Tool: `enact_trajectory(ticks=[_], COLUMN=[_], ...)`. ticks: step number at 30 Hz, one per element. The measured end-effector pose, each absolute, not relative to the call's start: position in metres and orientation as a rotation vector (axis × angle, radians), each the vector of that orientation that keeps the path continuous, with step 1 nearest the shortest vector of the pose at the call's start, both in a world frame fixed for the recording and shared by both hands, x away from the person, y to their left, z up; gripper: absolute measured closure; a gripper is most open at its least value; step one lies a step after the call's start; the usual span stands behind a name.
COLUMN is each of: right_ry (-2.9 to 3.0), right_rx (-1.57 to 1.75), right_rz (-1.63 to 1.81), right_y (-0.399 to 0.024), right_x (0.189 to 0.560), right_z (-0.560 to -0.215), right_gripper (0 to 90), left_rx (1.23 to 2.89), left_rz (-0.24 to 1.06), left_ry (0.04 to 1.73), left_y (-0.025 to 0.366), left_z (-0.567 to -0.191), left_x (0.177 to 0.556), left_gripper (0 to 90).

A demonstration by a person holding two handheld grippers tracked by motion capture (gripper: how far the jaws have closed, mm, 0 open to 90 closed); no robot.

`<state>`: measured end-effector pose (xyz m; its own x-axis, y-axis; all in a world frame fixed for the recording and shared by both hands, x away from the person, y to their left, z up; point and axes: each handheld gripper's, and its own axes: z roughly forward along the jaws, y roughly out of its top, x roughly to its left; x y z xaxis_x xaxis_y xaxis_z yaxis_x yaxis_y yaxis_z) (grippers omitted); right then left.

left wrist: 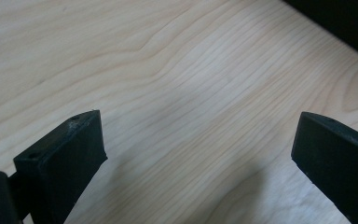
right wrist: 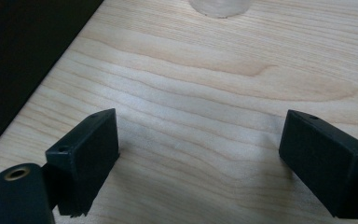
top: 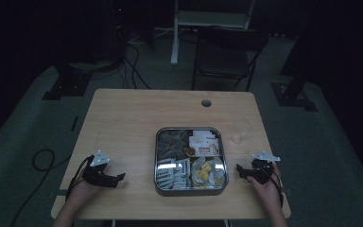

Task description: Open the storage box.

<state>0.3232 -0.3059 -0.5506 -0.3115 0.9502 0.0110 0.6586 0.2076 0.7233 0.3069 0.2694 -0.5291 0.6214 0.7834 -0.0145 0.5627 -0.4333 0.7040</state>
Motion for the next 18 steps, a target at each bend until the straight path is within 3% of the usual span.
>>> enact_trajectory(ticks=[18], right_ry=[2.049], right_rx=[1.491], right_rz=[0.886], right_y=[-0.306], right_x=[0.323], right_z=[-0.551], right_gripper=[11.3], left_rx=[2.162], left_rz=[0.371], left_ry=[0.859], left_y=[0.231], left_z=[-0.502], left_x=[0.315], left_gripper=[3.1])
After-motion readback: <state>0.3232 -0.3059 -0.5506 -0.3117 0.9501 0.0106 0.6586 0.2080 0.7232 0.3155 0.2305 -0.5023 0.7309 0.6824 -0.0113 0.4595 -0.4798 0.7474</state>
